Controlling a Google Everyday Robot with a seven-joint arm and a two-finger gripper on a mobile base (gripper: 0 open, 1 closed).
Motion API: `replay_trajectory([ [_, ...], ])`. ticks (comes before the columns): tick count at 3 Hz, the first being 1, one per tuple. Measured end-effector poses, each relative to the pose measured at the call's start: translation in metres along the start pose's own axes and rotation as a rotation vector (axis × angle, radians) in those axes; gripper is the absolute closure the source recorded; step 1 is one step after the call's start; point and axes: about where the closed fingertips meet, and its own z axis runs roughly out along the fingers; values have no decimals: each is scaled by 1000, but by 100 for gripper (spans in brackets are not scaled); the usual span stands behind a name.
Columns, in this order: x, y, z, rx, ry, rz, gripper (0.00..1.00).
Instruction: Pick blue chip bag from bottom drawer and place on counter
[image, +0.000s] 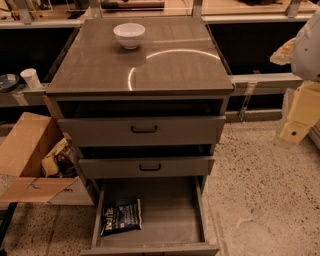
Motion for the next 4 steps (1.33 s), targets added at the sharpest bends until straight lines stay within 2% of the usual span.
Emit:
replay_trajectory([
  [2,-3,0,10,2,10,-15,0],
  [3,-11,11,58,-41,-19,-64,0],
  [4,-18,34,125,-100,-69,-123,0],
])
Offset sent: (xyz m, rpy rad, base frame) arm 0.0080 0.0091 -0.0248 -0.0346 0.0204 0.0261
